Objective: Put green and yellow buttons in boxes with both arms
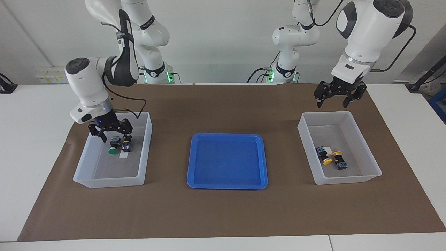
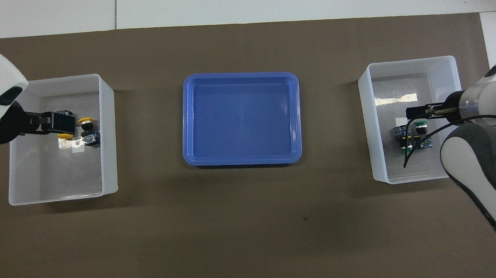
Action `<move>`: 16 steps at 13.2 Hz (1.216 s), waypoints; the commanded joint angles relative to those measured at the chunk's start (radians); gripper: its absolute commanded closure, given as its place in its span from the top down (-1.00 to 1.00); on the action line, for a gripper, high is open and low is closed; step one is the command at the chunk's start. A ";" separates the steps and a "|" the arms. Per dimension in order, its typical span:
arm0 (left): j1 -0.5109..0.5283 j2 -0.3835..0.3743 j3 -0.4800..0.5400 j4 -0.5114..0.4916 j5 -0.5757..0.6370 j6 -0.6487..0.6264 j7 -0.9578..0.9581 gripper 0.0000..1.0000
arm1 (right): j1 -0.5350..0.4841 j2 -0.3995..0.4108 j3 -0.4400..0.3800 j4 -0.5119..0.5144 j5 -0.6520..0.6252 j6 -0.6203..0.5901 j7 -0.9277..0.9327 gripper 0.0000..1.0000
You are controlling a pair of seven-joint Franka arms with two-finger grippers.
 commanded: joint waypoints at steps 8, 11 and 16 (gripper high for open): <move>-0.016 -0.007 0.010 -0.002 -0.007 0.015 -0.005 1.00 | 0.088 0.003 0.010 0.373 -0.050 -0.471 0.204 1.00; -0.015 -0.007 0.010 -0.005 -0.007 0.024 -0.003 1.00 | 0.085 -0.029 0.008 0.374 -0.048 -0.549 0.202 1.00; -0.015 -0.010 0.010 -0.013 -0.007 0.023 -0.003 1.00 | 0.083 -0.040 0.008 0.376 -0.085 -0.621 0.201 1.00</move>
